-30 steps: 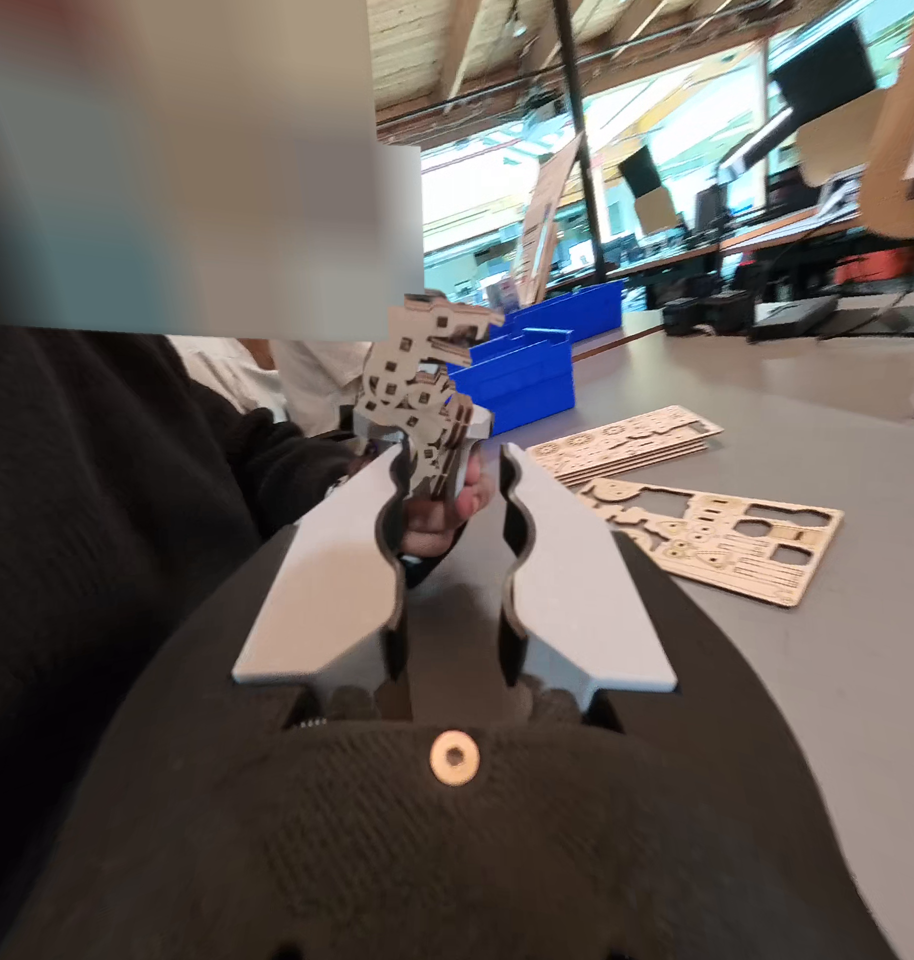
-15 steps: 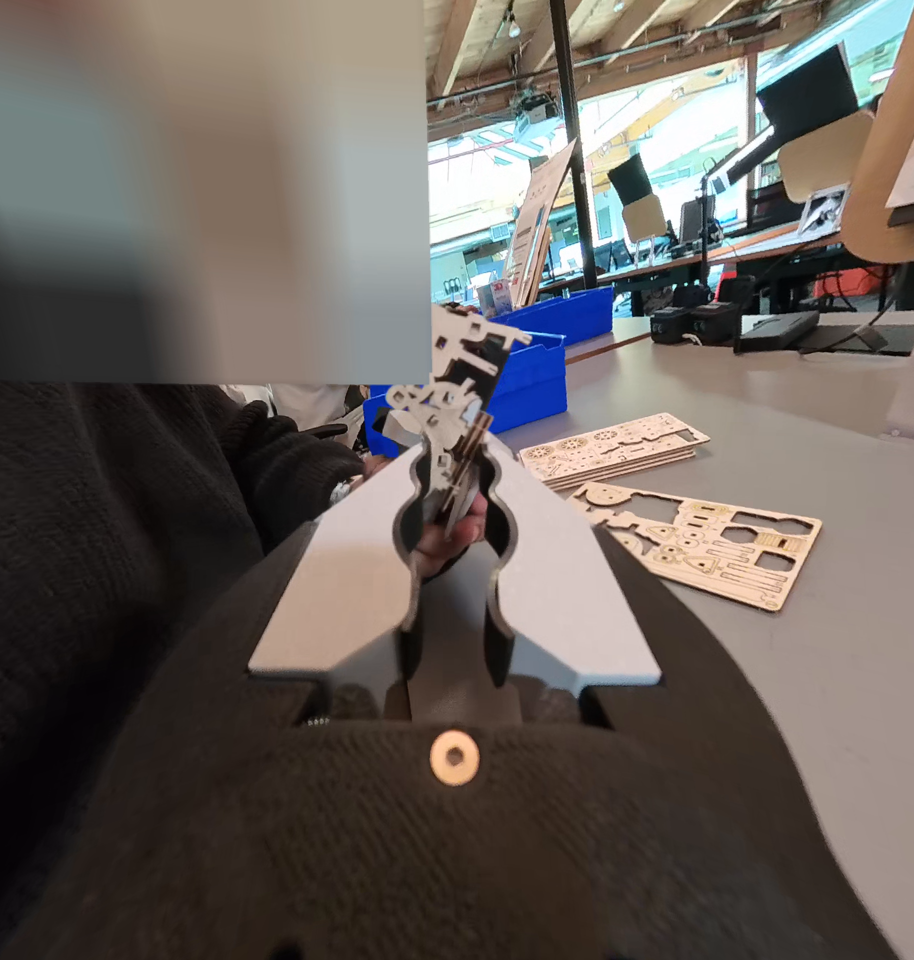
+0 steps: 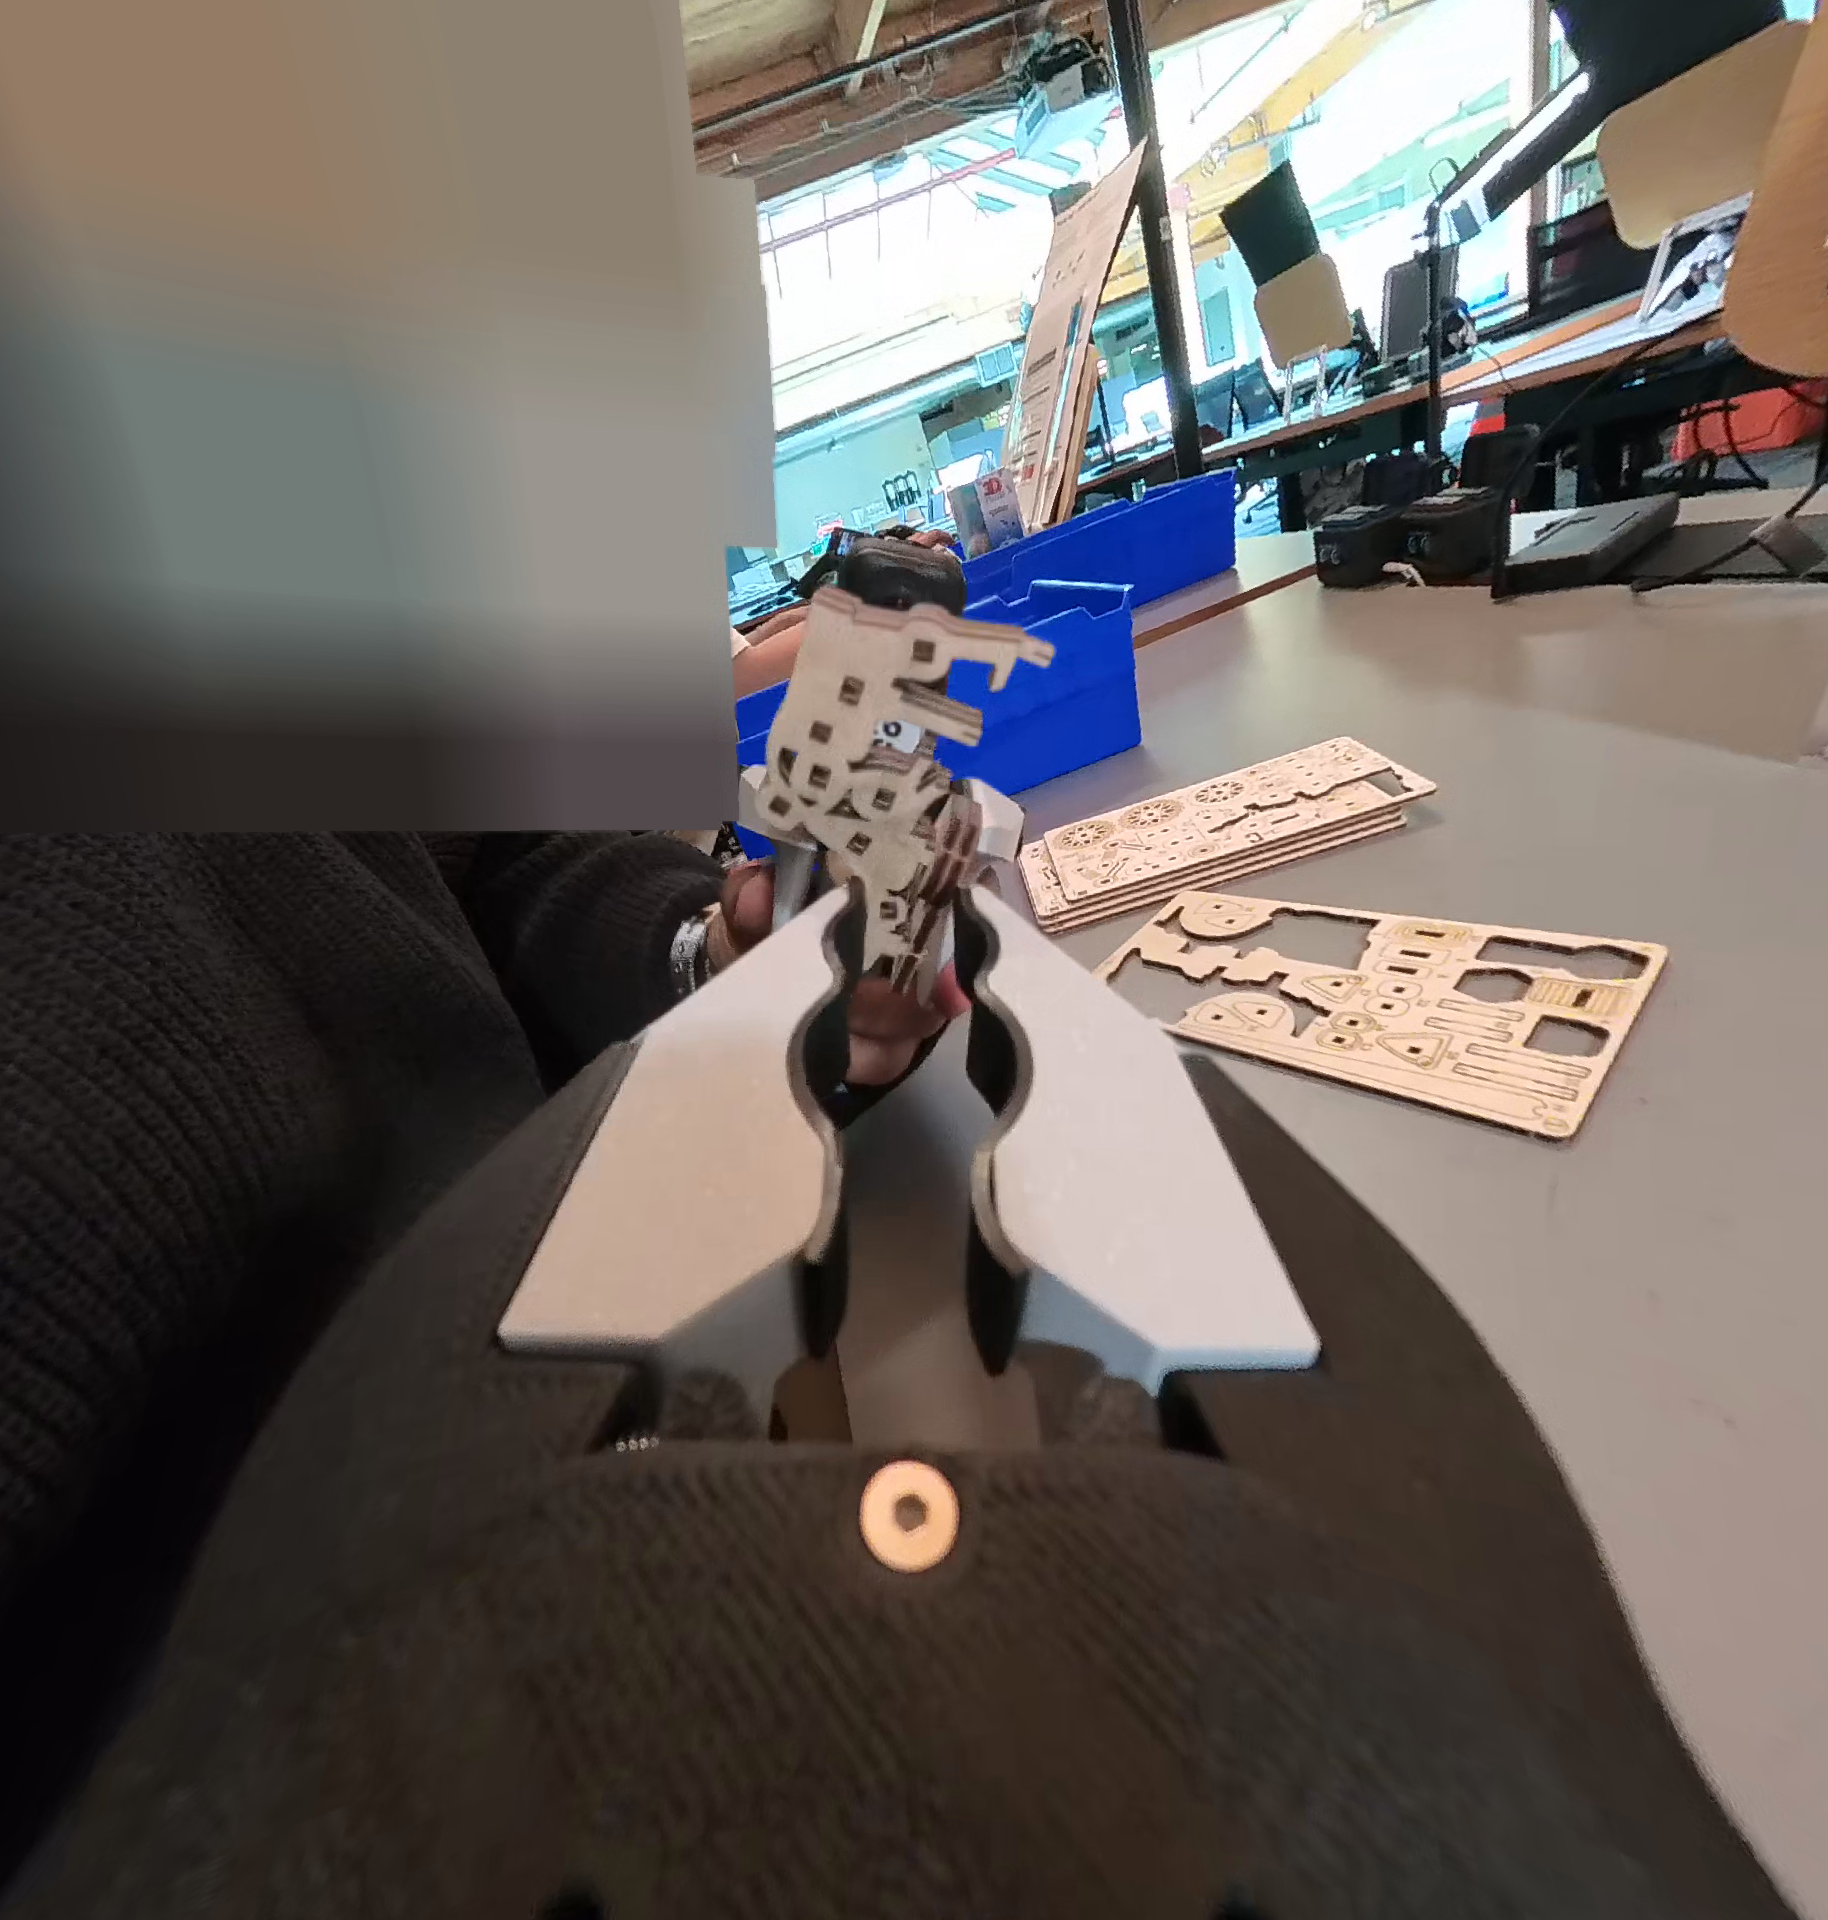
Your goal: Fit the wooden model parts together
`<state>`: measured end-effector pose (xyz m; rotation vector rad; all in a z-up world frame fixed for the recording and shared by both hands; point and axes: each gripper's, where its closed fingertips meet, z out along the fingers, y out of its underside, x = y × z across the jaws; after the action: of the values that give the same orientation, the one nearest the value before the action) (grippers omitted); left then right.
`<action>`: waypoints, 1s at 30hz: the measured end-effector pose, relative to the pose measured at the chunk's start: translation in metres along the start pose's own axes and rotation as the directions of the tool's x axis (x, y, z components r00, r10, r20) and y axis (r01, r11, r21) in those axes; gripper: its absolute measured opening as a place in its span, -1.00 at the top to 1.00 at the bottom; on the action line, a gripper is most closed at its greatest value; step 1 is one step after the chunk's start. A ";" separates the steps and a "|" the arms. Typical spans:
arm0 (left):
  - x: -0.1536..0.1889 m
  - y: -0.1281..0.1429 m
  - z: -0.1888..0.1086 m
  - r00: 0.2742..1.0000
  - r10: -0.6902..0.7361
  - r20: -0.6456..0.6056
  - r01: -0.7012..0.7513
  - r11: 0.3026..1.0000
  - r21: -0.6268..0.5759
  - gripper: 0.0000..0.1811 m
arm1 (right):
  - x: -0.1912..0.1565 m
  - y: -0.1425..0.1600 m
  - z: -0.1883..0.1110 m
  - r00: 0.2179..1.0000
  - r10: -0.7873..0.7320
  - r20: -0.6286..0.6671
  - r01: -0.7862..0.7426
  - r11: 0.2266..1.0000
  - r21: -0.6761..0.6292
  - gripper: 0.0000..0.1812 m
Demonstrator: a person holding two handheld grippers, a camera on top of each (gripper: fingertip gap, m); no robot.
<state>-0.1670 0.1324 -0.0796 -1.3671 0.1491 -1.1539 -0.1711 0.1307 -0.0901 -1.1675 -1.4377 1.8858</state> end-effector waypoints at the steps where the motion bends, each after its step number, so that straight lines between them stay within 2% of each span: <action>1: -0.001 0.000 0.000 1.000 -0.001 0.005 0.001 1.000 -0.004 0.74 | 0.001 0.001 0.001 1.000 0.009 -0.004 -0.009 1.000 -0.004 0.82; 2: -0.003 0.001 0.000 1.000 -0.004 0.013 0.004 1.000 -0.009 0.74 | 0.002 0.003 0.001 1.000 0.022 -0.009 -0.022 1.000 -0.011 0.82; 4: -0.005 0.004 0.000 1.000 -0.009 0.023 0.009 1.000 -0.028 0.78 | 0.007 0.010 0.002 0.998 0.050 -0.026 -0.051 0.998 -0.046 1.00; 8: -0.005 0.008 0.002 0.999 0.022 0.034 -0.020 0.999 -0.050 0.79 | 0.008 0.016 0.002 0.998 0.025 -0.051 -0.029 0.997 -0.071 0.99; 11: -0.010 0.005 0.000 0.999 0.003 0.053 -0.001 0.999 -0.036 0.79 | 0.005 0.015 0.004 0.998 0.055 -0.033 -0.057 0.996 -0.064 0.64; 12: -0.010 0.004 -0.001 0.999 -0.019 0.047 0.020 0.999 -0.026 0.79 | 0.007 0.015 0.005 0.997 0.071 -0.037 -0.073 0.996 -0.059 0.62; 18: -0.011 0.006 0.001 0.993 -0.114 0.018 0.114 0.993 -0.007 0.79 | 0.011 0.006 0.002 0.988 0.156 -0.018 -0.156 0.988 0.004 0.69; 22: -0.013 0.005 0.000 0.982 -0.186 0.002 0.186 0.982 0.015 0.79 | 0.010 -0.001 0.001 0.992 0.123 -0.023 -0.122 0.992 0.041 0.73; 26: -0.014 0.010 0.002 0.980 -0.197 0.009 0.197 0.980 -0.016 0.81 | 0.010 -0.004 -0.001 0.992 0.126 -0.016 -0.124 0.990 0.061 0.77; 30: -0.016 0.009 0.000 0.988 -0.148 0.037 0.148 0.989 -0.020 0.81 | 0.012 -0.003 -0.001 0.994 0.103 -0.036 -0.102 0.994 0.046 0.78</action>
<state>-0.1698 0.1421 -0.0946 -1.4365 0.0356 -1.2537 -0.1765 0.1413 -0.0917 -1.2714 -1.3325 1.9430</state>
